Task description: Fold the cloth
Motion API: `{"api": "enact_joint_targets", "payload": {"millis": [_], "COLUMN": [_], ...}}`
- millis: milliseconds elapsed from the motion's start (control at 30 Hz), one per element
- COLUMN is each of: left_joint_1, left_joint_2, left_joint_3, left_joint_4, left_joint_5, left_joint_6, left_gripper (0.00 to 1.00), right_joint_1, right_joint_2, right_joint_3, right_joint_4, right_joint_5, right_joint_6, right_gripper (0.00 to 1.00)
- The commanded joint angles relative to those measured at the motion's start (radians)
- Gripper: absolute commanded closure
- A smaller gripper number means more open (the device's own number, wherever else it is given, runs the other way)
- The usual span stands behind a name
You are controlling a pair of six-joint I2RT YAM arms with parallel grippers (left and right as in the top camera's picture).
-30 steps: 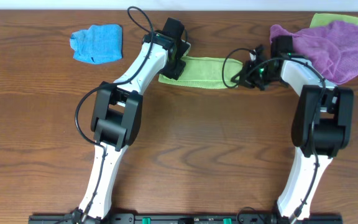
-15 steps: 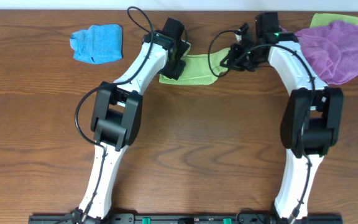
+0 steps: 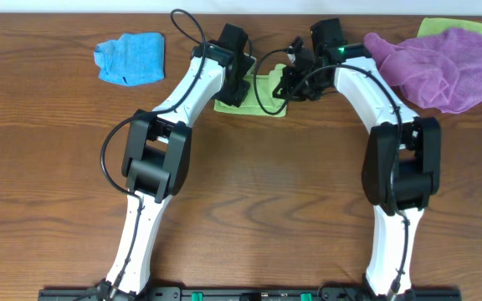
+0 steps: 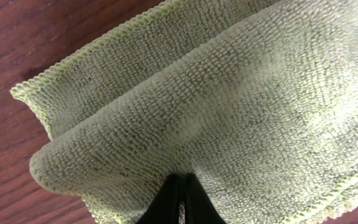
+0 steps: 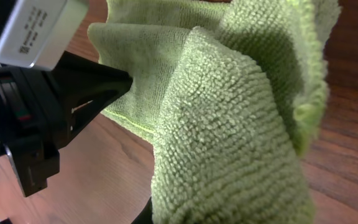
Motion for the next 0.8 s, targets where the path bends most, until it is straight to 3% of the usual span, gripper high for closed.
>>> {"api": "enact_joint_targets", "payload": {"millis": [0,267,500,767], "left_joint_1": [0.005,0.026,0.036,0.085], "left_joint_2": [0.015,-0.06,-0.253,-0.387], "left_joint_3": [-0.002,0.02,0.02,0.02], "left_joint_4": [-0.002,0.005,0.041,-0.024], "left_joint_5": [0.044,0.045,0.047,0.129], "left_joint_6": [-0.024,-0.027,-0.03,-0.042], "left_gripper": [0.94,0.94,0.94,0.94], "right_joint_1": [0.018,0.019,0.021,0.068], "right_joint_2": [0.011,0.011,0.011,0.011], "right_joint_3": [0.018,0.018,0.018,0.018], "right_joint_4": [-0.008,-0.017,-0.018,0.019], "right_joint_5": [0.016,0.05,0.05,0.054], "right_joint_6": [-0.016,-0.016,-0.016,-0.016], "right_gripper": [0.99,0.99,0.99,0.99]}}
